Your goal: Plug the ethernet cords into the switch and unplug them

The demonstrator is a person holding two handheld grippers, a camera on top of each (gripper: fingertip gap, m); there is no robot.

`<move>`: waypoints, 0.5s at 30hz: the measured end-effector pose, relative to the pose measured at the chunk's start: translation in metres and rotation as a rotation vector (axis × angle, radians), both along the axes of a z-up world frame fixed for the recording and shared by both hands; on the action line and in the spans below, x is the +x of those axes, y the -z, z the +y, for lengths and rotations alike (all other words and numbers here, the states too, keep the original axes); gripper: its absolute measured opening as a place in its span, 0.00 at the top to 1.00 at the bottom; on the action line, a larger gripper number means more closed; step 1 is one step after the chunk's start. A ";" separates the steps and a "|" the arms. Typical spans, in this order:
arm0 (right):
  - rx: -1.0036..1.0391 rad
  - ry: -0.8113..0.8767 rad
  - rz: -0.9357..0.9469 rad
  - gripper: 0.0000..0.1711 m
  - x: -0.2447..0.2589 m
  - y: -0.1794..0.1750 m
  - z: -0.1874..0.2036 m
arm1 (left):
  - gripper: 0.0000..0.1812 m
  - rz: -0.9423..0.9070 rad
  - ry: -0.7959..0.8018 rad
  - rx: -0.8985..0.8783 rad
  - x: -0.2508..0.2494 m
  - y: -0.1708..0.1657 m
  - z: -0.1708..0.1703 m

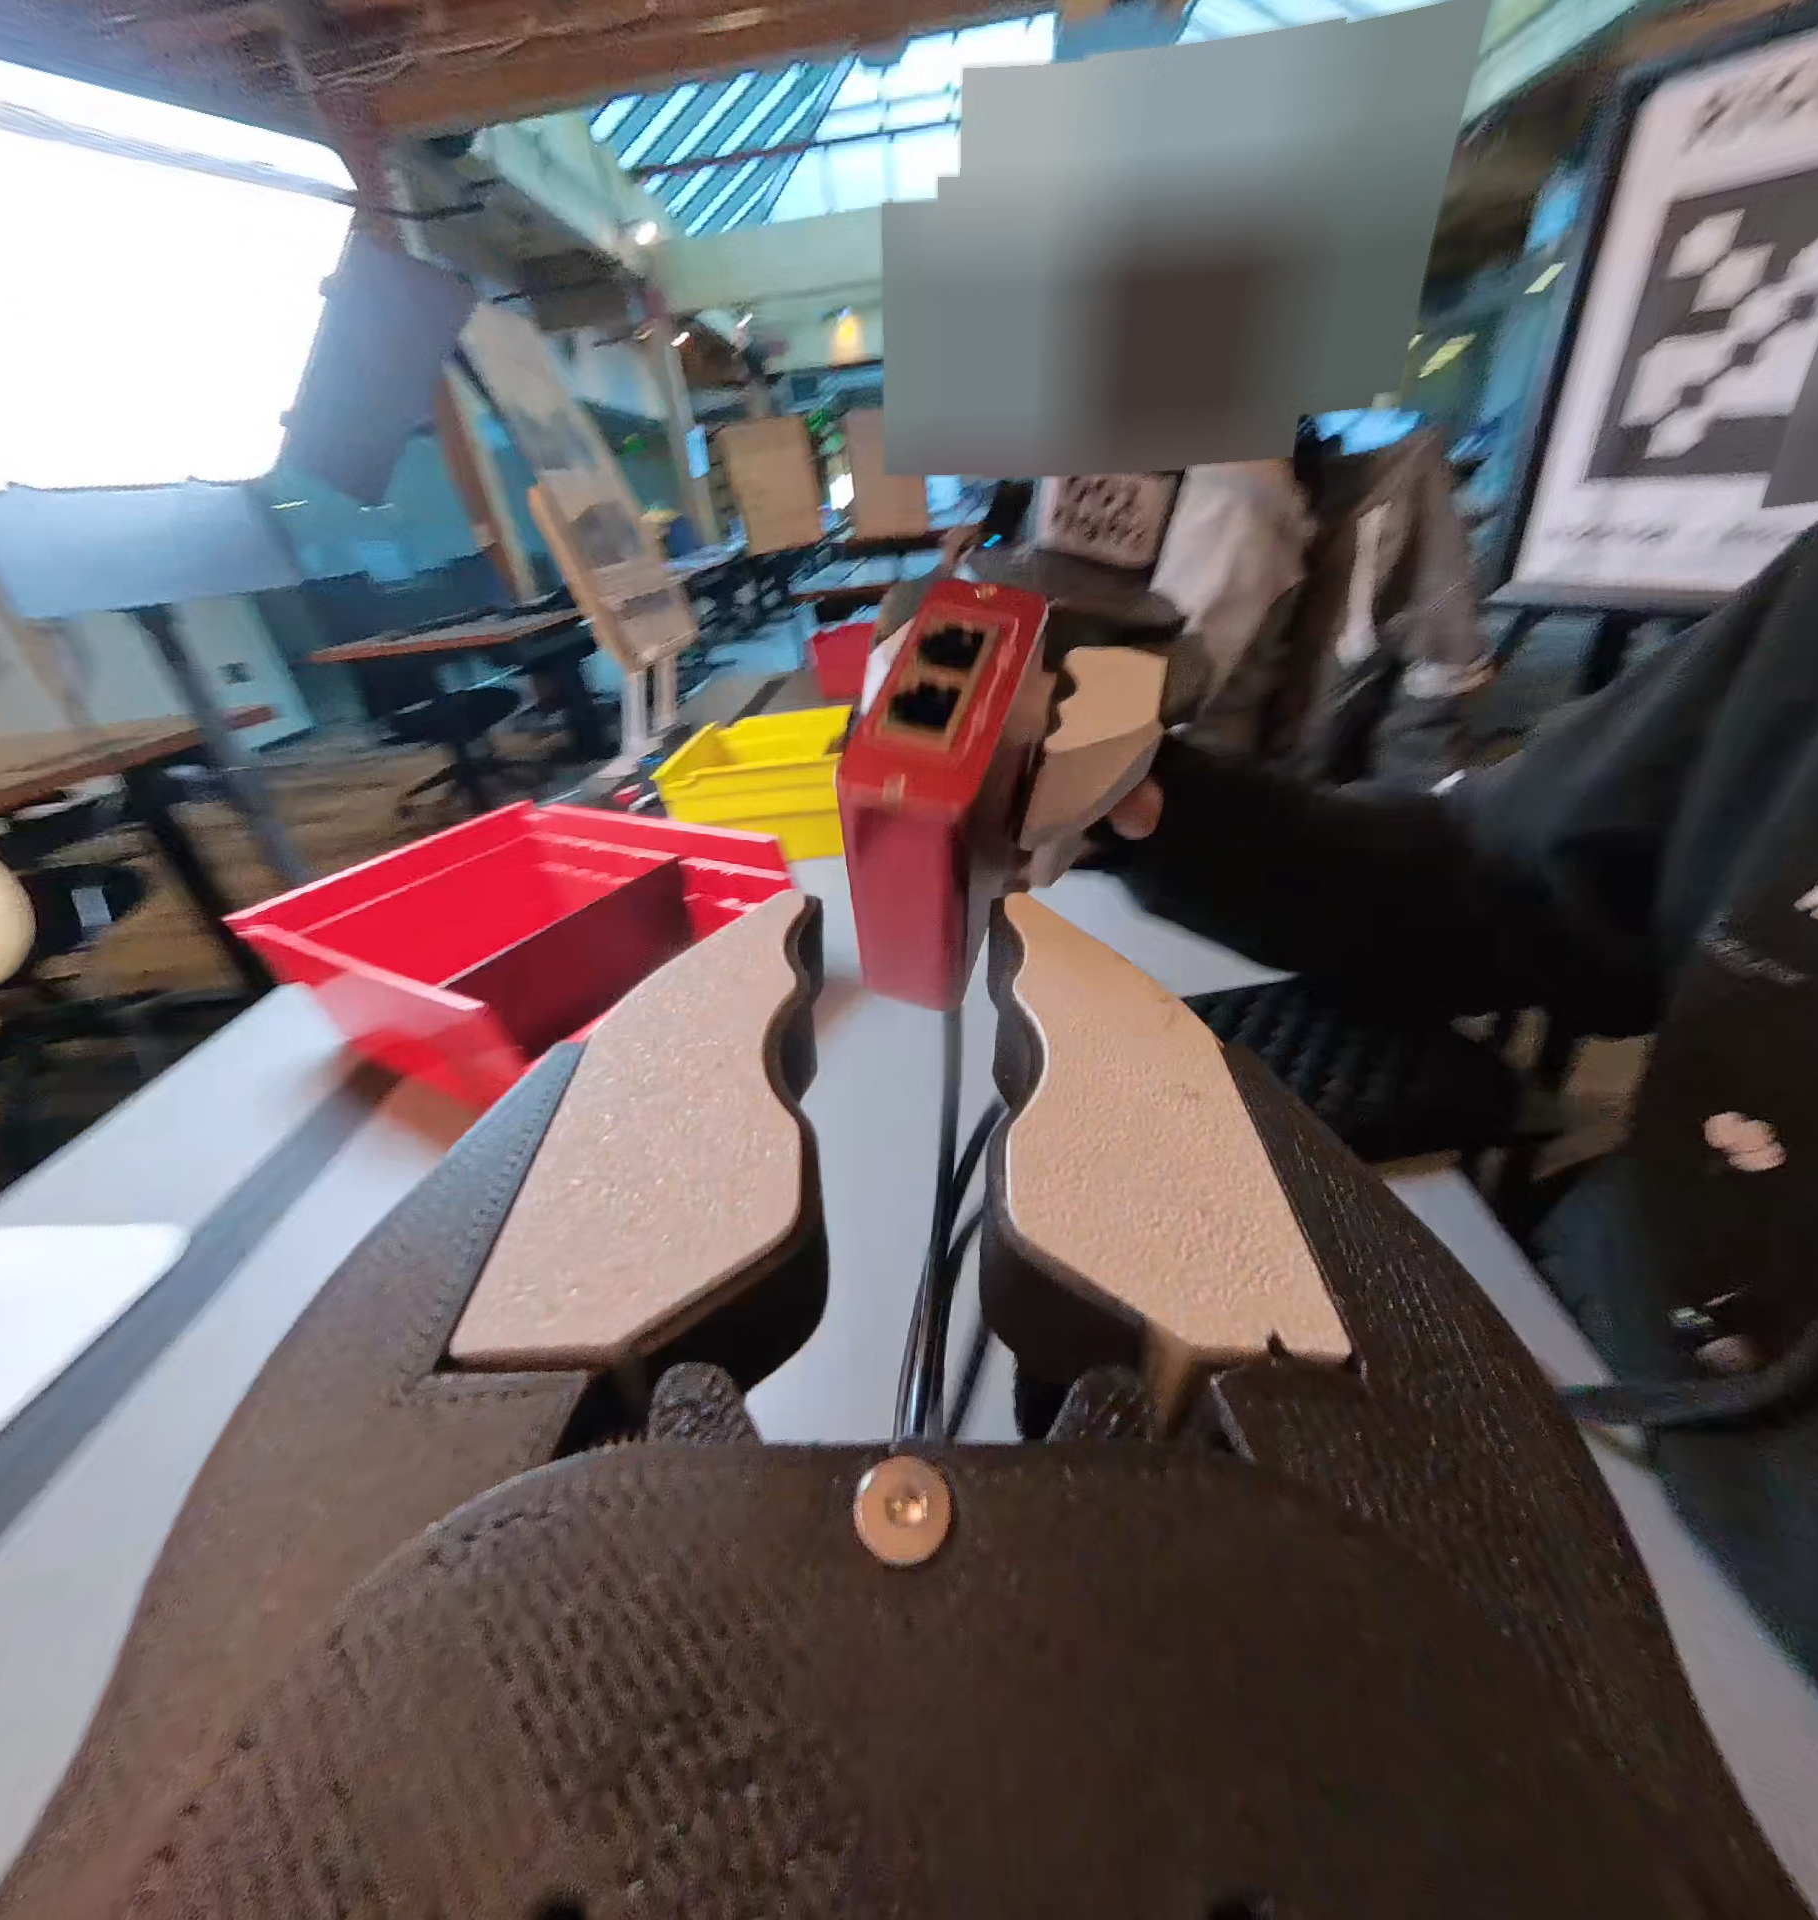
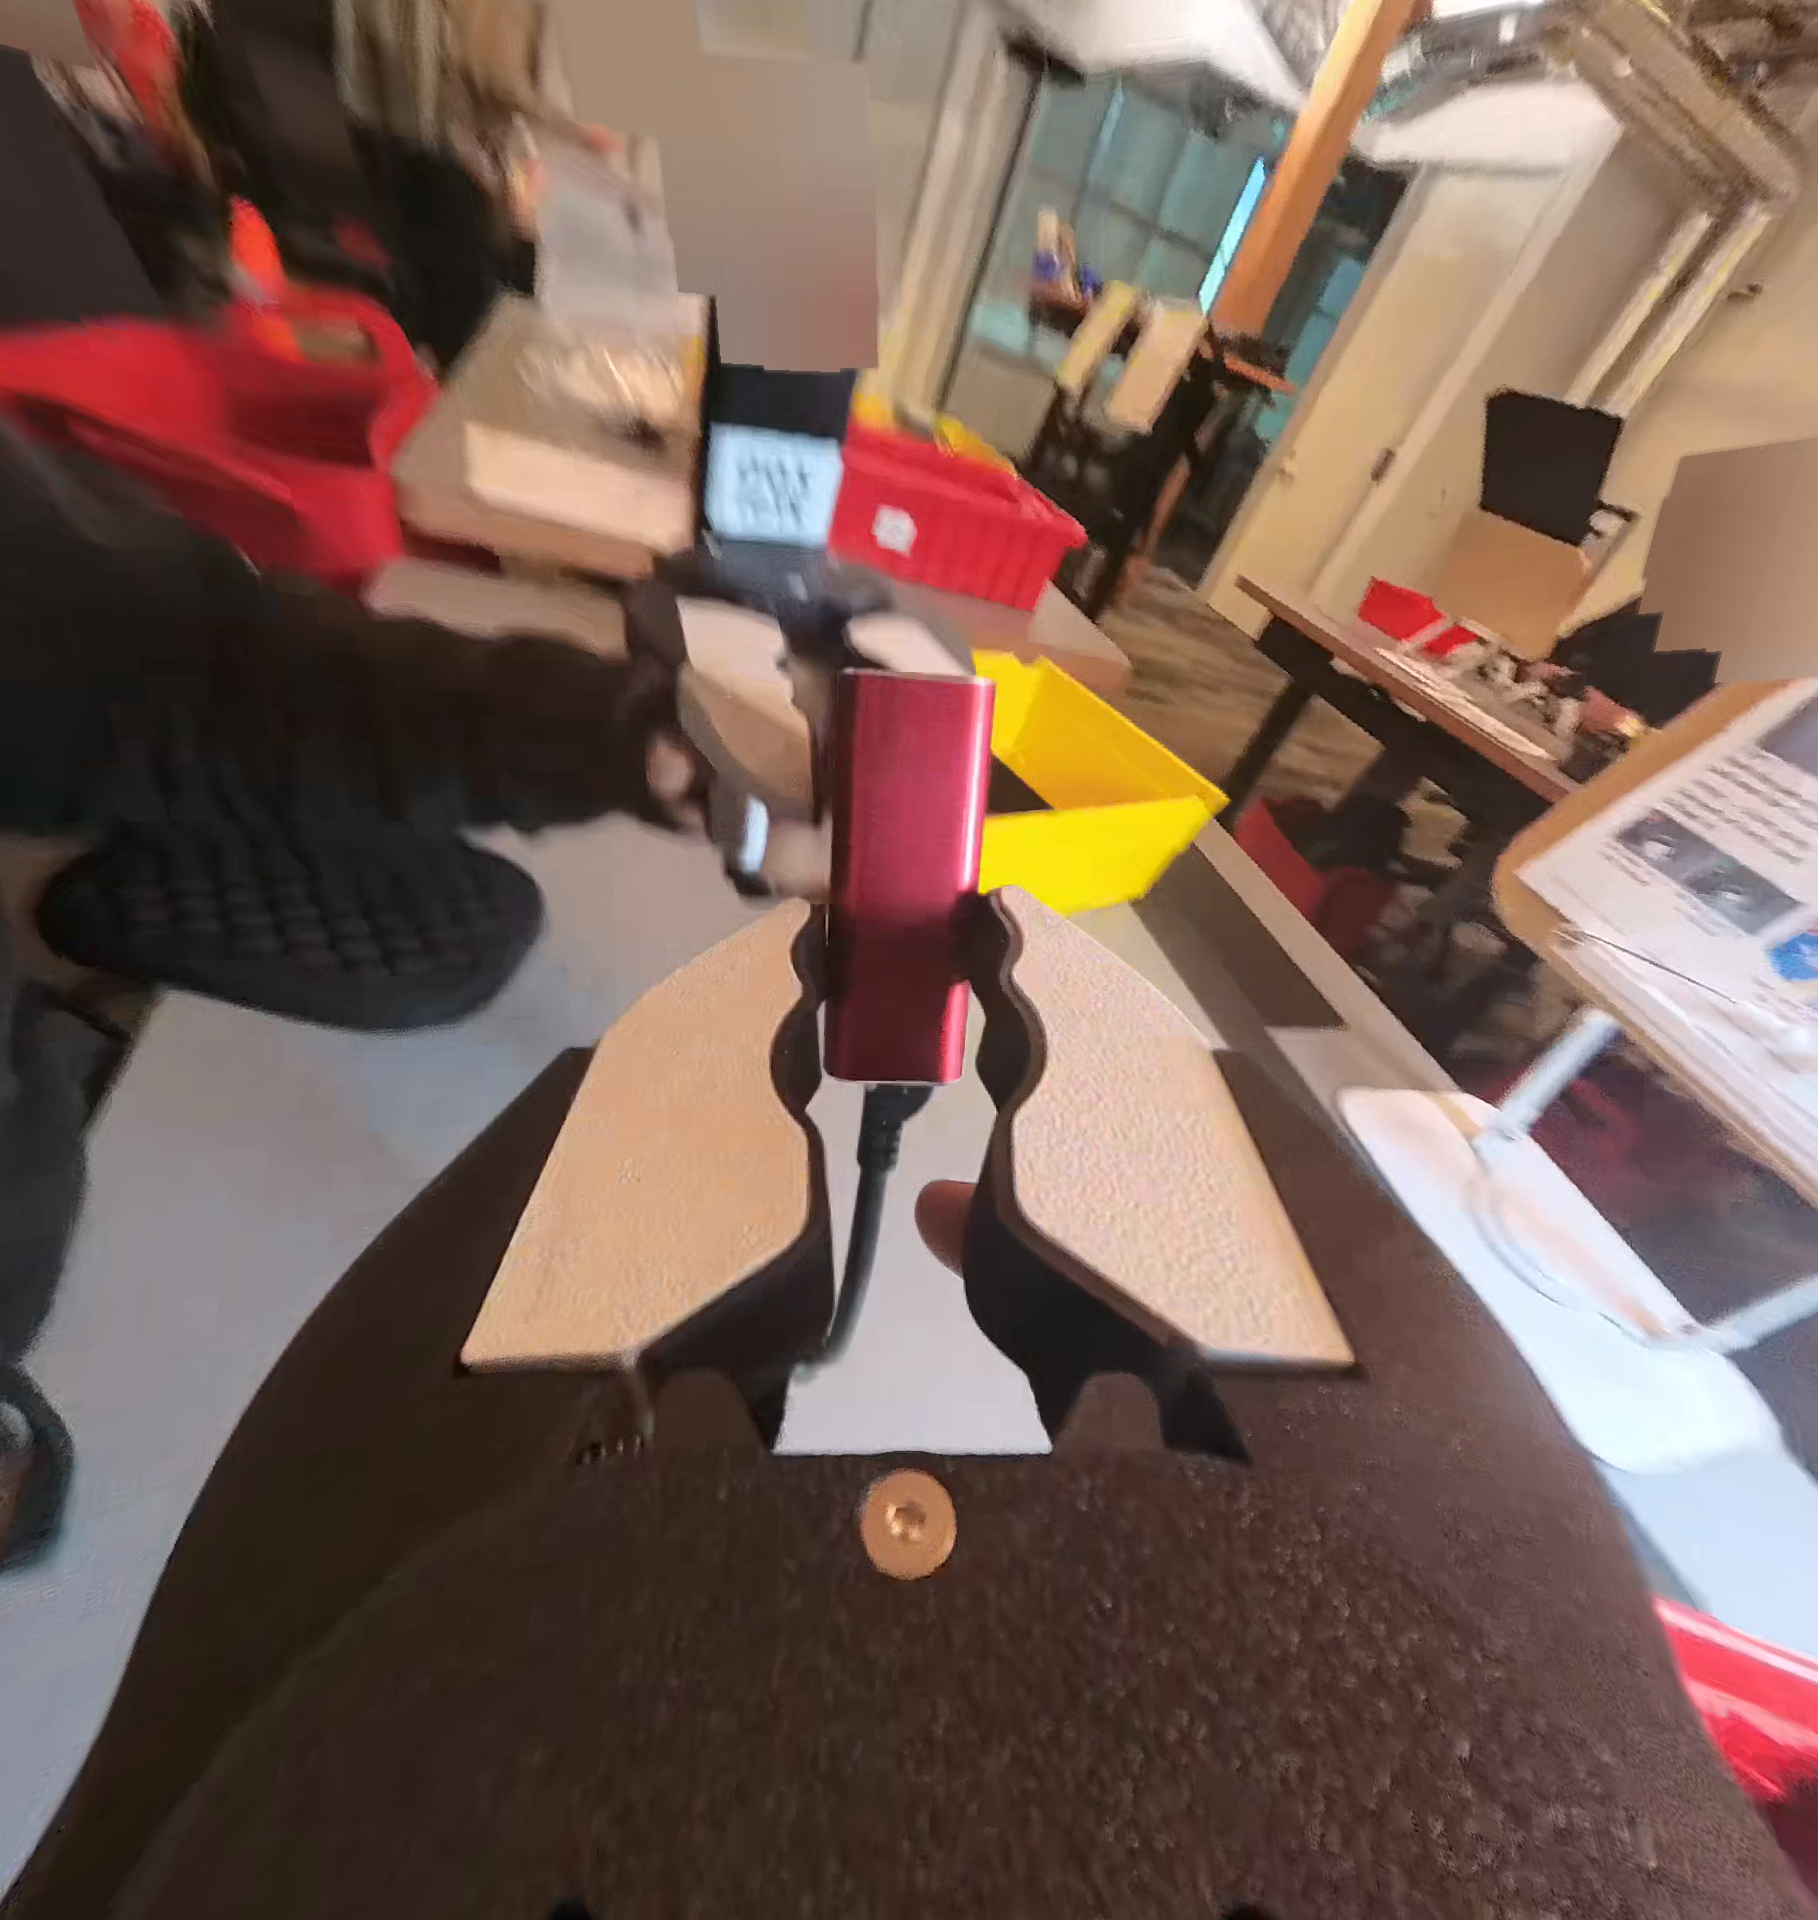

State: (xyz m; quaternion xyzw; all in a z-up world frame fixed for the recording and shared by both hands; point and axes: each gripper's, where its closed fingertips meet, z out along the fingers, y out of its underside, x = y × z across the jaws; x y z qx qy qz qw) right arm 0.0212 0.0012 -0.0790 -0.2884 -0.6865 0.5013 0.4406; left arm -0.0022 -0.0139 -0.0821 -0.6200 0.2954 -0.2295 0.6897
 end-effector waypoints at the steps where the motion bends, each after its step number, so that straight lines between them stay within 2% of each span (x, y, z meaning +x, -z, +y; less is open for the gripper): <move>1: 0.081 0.049 -0.030 0.85 0.000 0.002 0.007 | 0.81 0.070 -0.042 -0.003 -0.004 -0.002 0.000; 4: 0.382 0.204 -0.088 0.85 -0.003 0.006 0.024 | 0.73 0.356 -0.193 -0.010 -0.010 0.001 0.004; 7: 0.597 0.221 -0.158 0.85 -0.014 0.019 0.016 | 0.71 0.546 -0.274 -0.050 -0.008 0.021 0.013; 9: 0.658 0.188 -0.194 0.85 -0.025 0.039 0.002 | 0.74 0.626 -0.292 -0.073 -0.007 0.044 0.020; 12: 0.729 0.189 -0.232 0.85 -0.038 0.074 -0.004 | 0.84 0.802 -0.315 -0.064 -0.015 0.081 0.020; 15: 0.660 0.147 -0.225 0.85 -0.042 0.093 -0.009 | 0.85 0.764 -0.279 -0.072 -0.019 0.102 0.015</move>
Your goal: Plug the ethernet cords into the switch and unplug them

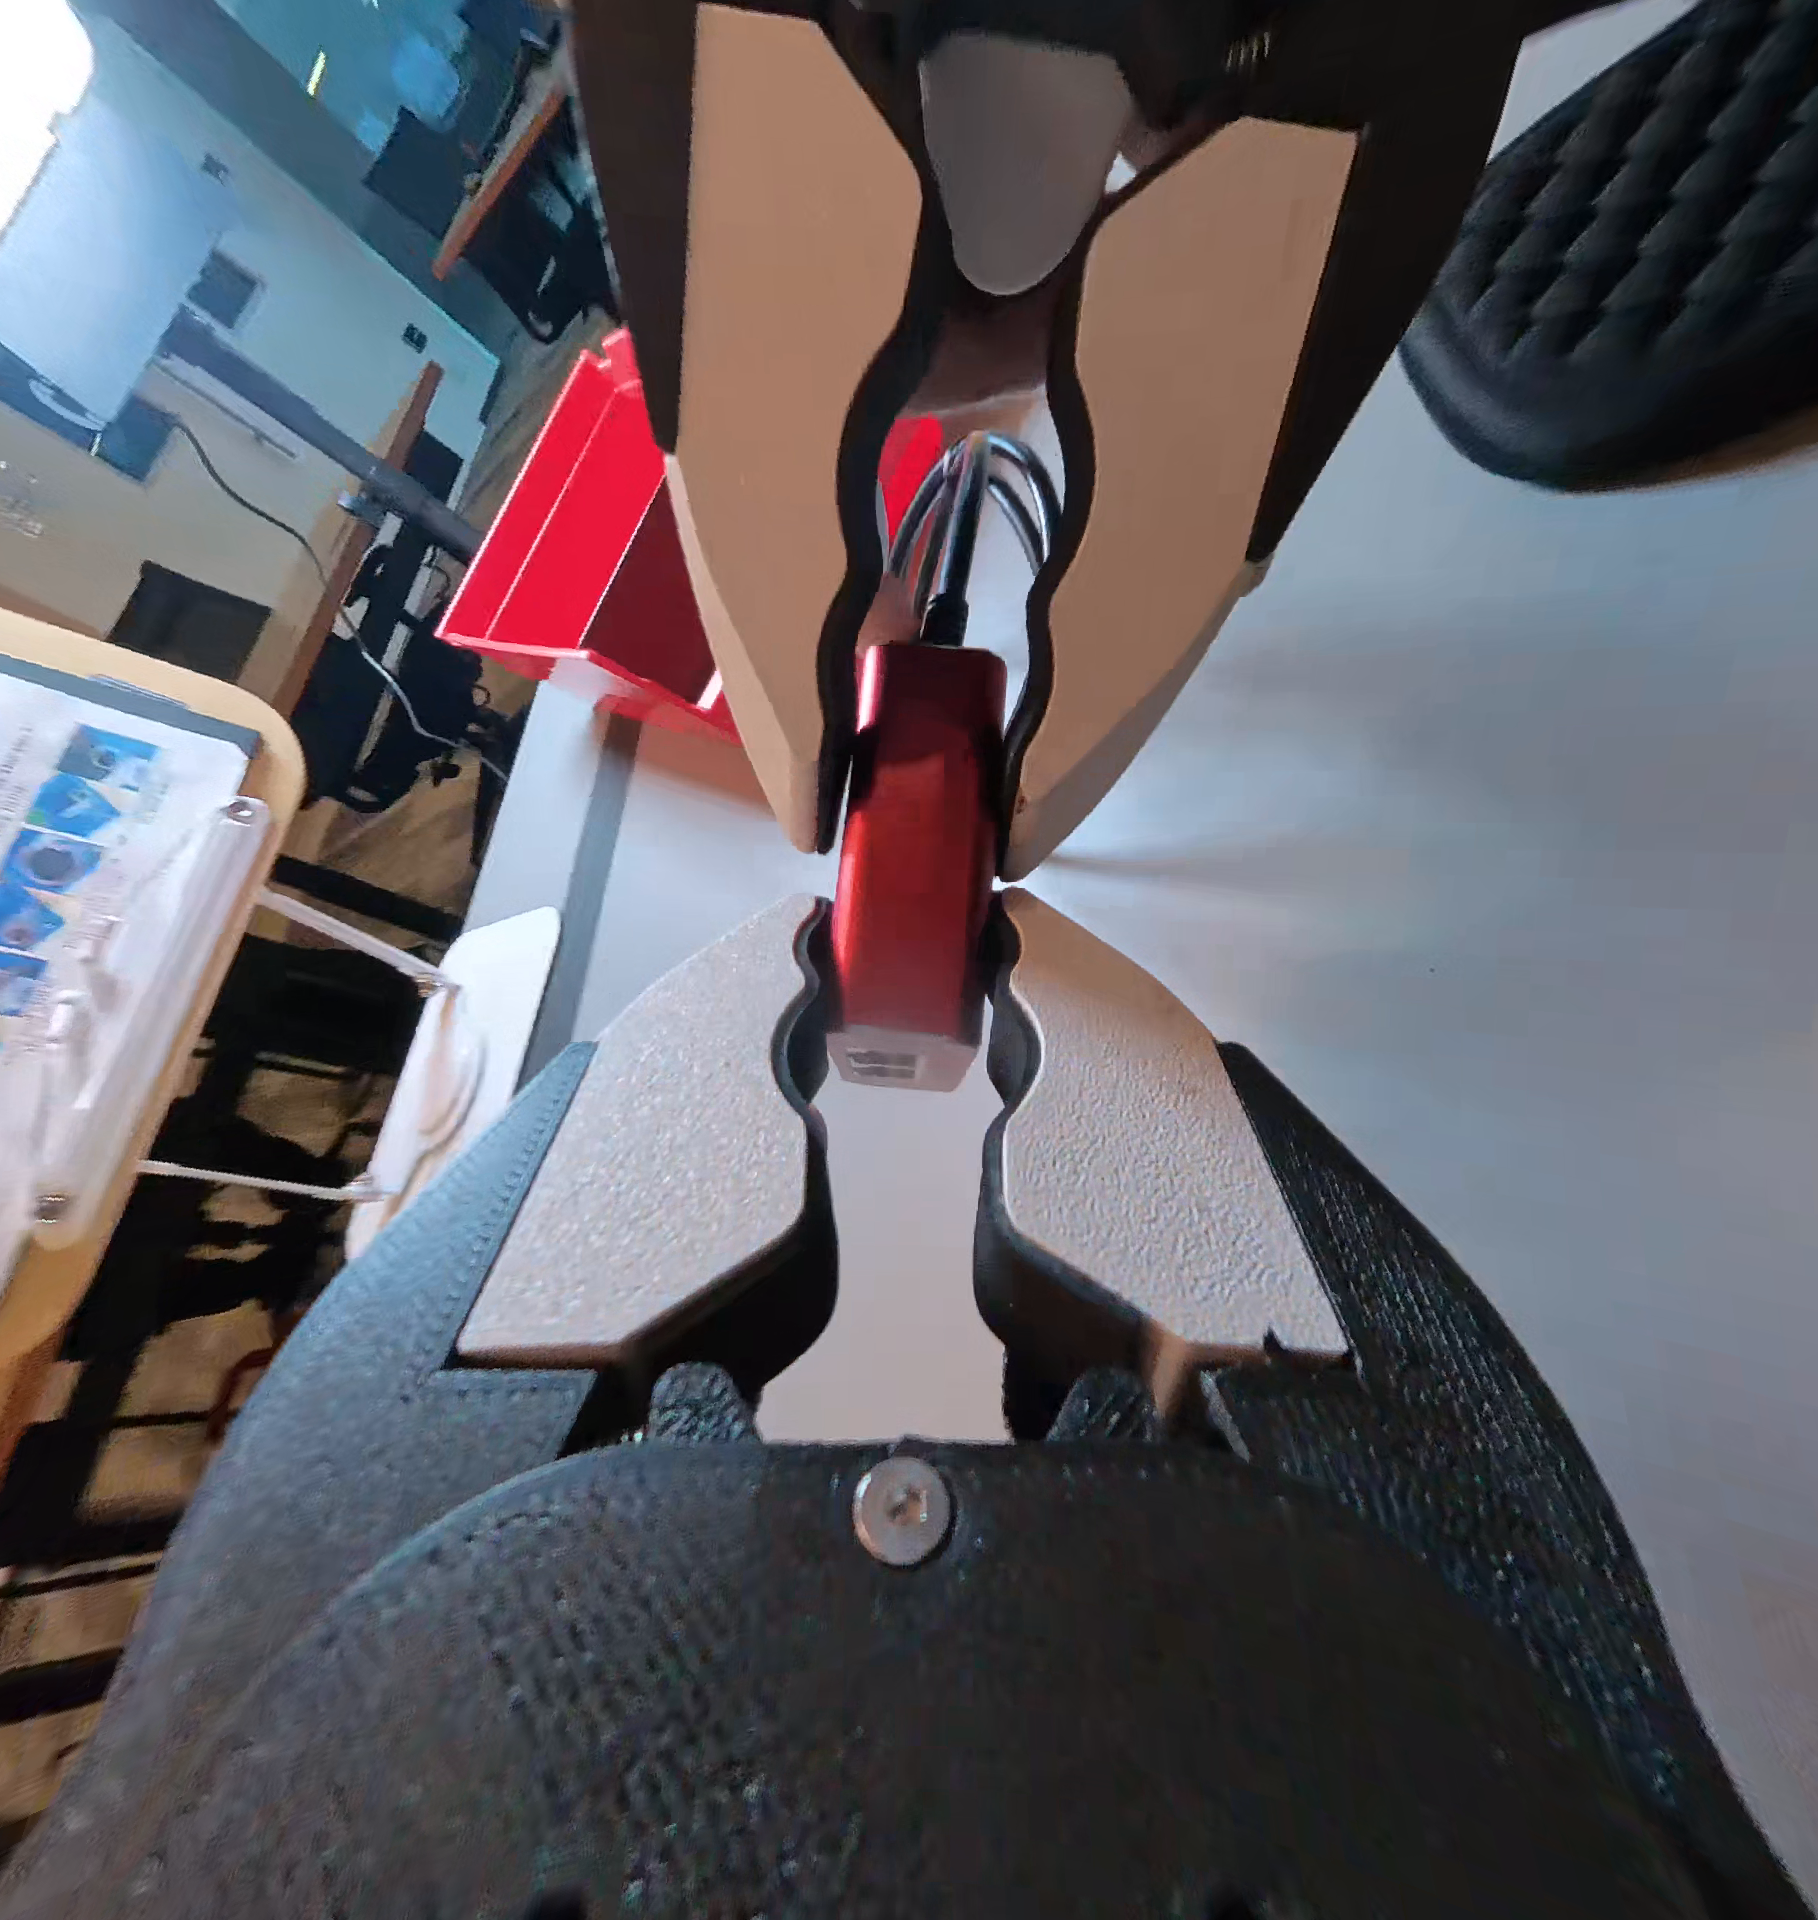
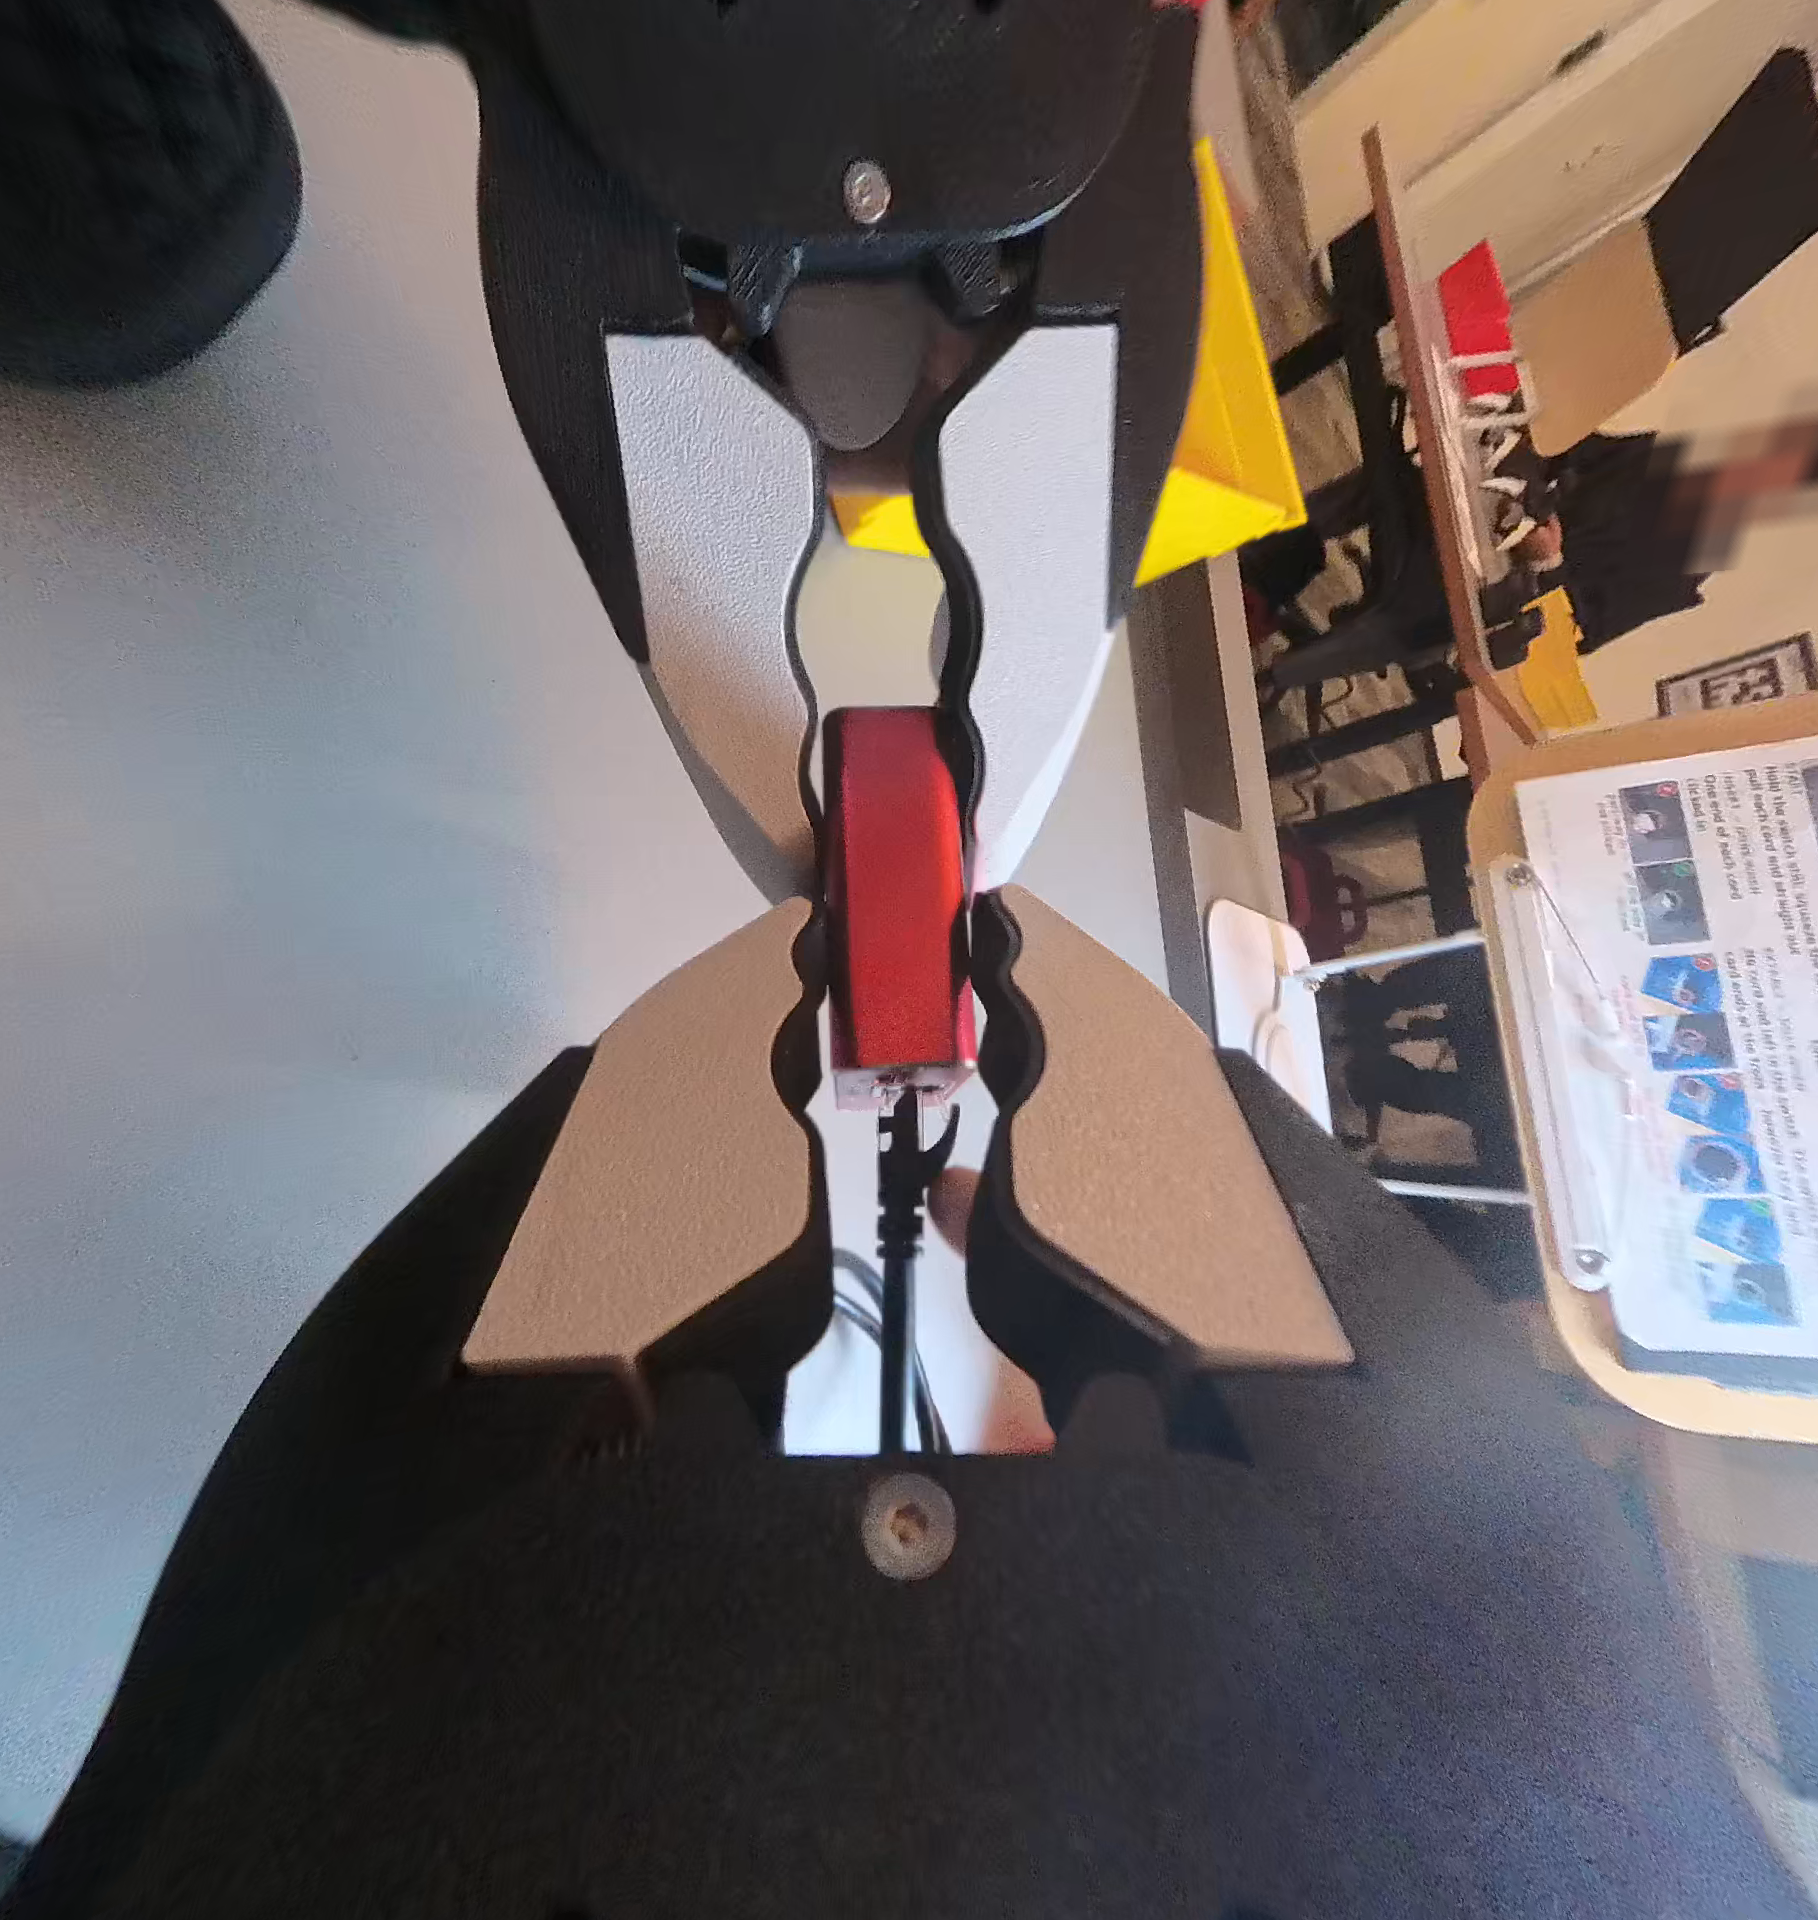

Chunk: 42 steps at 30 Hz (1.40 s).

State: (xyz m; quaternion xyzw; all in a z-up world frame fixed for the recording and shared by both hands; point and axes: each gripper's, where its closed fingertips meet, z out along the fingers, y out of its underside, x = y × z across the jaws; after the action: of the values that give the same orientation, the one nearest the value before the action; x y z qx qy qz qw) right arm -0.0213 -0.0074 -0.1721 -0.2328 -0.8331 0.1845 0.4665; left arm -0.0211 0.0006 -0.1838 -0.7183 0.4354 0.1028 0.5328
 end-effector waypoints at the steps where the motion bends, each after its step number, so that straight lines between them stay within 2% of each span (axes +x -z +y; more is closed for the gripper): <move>1: -0.026 -0.008 0.022 0.84 -0.002 0.001 0.000 | 0.85 -0.039 0.009 0.007 -0.003 0.003 -0.001; 4: -0.073 0.014 -0.011 0.72 -0.003 0.011 0.010 | 0.85 -0.125 0.065 0.013 -0.007 0.007 -0.004; 5: -0.099 0.008 -0.039 0.71 -0.002 0.016 0.011 | 0.85 -0.151 0.083 0.014 -0.007 0.007 -0.004; 7: -0.128 -0.015 -0.043 0.75 -0.002 0.022 0.008 | 0.85 -0.171 0.122 0.014 -0.004 0.011 -0.005; 10: -0.048 -0.015 -0.020 0.84 -0.005 0.030 0.006 | 0.85 -0.164 0.138 0.002 -0.002 0.019 -0.003; 15: 0.001 0.022 -0.027 0.84 -0.012 0.043 0.008 | 0.84 -0.172 0.109 -0.047 -0.009 0.033 -0.002; 17: 0.002 0.056 -0.031 0.84 -0.014 0.044 0.013 | 0.77 -0.214 0.009 -0.144 -0.024 0.036 0.002; 19: 0.008 0.115 -0.017 0.84 -0.015 0.041 0.026 | 0.71 -0.261 -0.086 -0.166 -0.049 0.019 0.001; 22: -0.020 0.176 0.018 0.84 -0.007 0.034 0.049 | 0.75 -0.404 -0.222 -0.040 -0.112 -0.052 -0.015; 24: -0.060 0.206 0.037 0.84 -0.001 0.035 0.059 | 0.75 -0.468 -0.314 -0.044 -0.156 -0.087 -0.033; 27: -0.077 0.241 0.074 0.84 0.004 0.037 0.070 | 0.75 -0.449 -0.480 -0.095 -0.220 -0.106 -0.055; 30: -0.069 0.257 0.105 0.84 0.007 0.037 0.074 | 0.75 -0.429 -0.601 -0.222 -0.265 -0.093 -0.071; 34: -0.081 0.258 0.117 0.84 0.007 0.036 0.075 | 0.76 -0.334 -0.727 -0.460 -0.298 -0.045 -0.091; 39: -0.078 0.258 0.111 0.84 0.006 0.041 0.074 | 0.77 -0.320 -0.702 -0.770 -0.285 0.022 -0.104; 42: -0.081 0.263 0.105 0.84 0.006 0.043 0.075 | 0.78 -0.360 -0.765 -0.922 -0.279 0.049 -0.111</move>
State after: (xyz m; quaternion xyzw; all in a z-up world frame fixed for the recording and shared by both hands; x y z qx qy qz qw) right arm -0.0149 0.0675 -0.2155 -0.3484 -0.7618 0.1672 0.5200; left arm -0.3002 -0.1101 -0.2326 -0.9854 0.0504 -0.0349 0.1587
